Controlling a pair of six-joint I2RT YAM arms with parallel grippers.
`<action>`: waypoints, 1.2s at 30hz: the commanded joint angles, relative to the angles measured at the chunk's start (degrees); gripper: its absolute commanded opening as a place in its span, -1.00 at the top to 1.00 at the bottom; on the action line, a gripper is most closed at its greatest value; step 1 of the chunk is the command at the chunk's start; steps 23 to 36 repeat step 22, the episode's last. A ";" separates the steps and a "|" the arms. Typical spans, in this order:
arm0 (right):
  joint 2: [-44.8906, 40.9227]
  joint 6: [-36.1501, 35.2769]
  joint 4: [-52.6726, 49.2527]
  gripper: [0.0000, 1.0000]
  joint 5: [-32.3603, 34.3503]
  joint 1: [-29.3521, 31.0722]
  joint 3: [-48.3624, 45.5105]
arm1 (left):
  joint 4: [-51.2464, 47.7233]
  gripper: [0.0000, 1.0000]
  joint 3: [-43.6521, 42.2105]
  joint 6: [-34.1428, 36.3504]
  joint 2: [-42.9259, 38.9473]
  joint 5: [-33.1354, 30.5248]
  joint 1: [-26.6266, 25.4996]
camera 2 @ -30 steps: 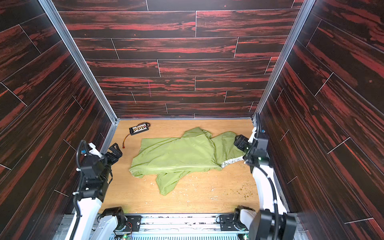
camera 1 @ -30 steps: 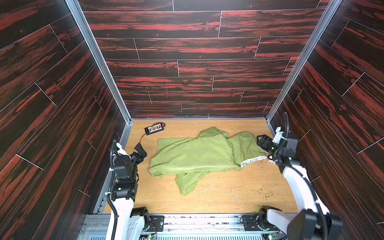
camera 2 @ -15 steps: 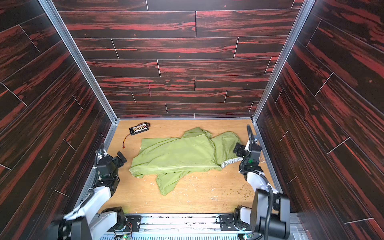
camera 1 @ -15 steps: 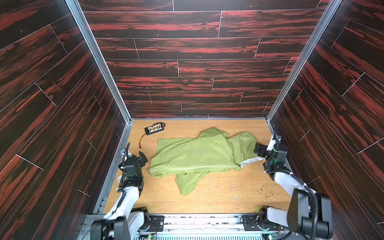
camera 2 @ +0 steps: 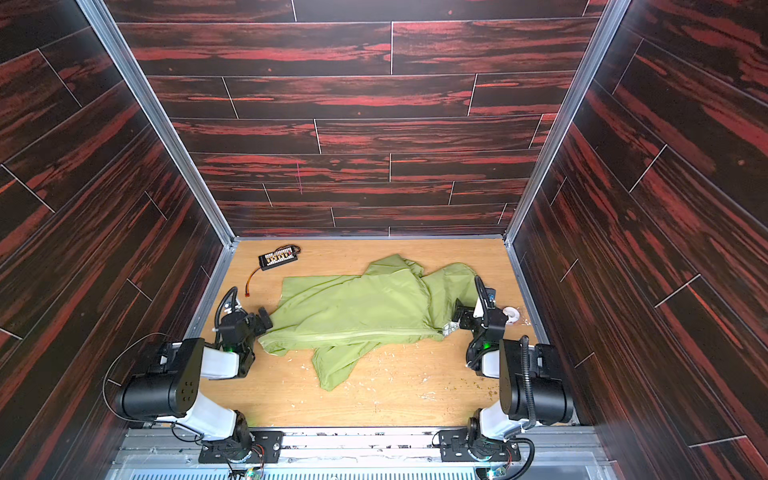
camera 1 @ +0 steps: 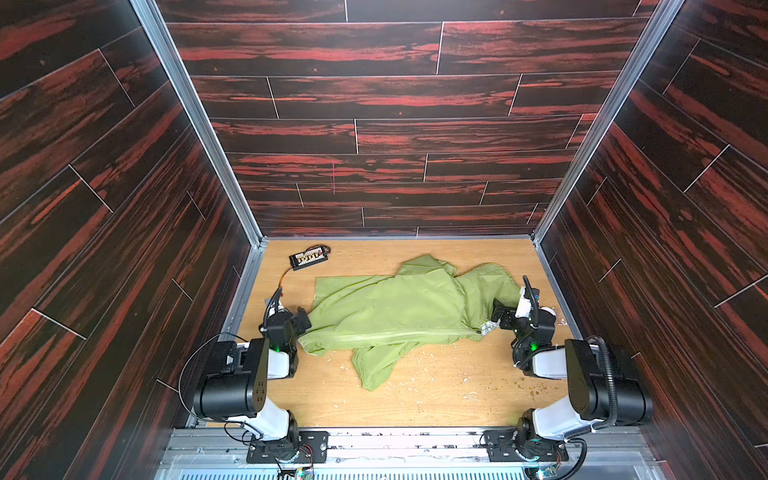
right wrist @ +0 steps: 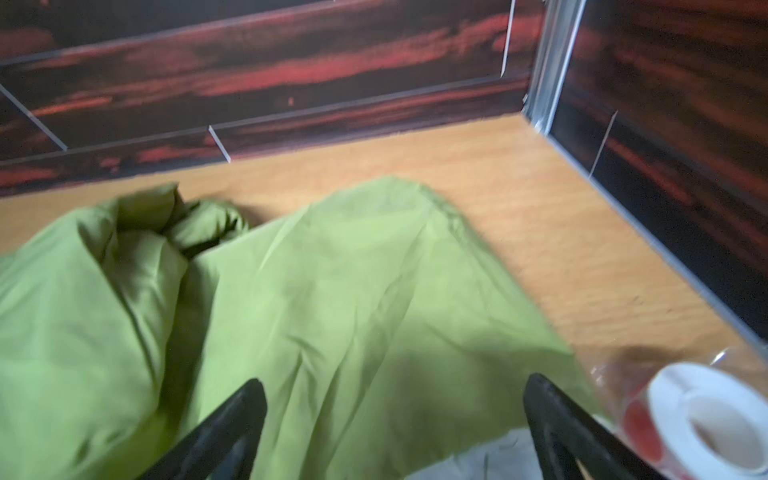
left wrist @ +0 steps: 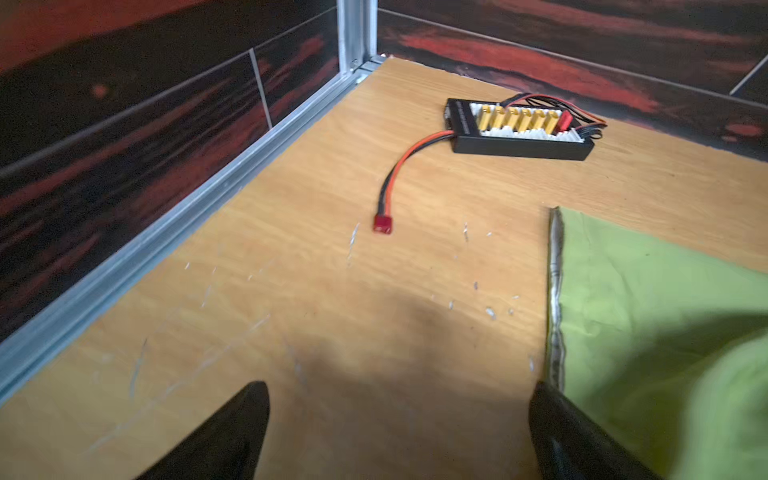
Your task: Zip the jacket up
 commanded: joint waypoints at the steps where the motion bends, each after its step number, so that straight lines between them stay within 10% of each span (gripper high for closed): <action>1: 1.02 -1.50 4.18 -0.98 1.91 0.56 0.63 | 3.90 -0.99 2.48 4.11 0.40 -2.32 -2.05; 36: 0.71 -1.56 4.15 -0.98 1.42 0.50 0.42 | -5.41 -0.99 4.51 3.55 -2.30 -1.55 -2.01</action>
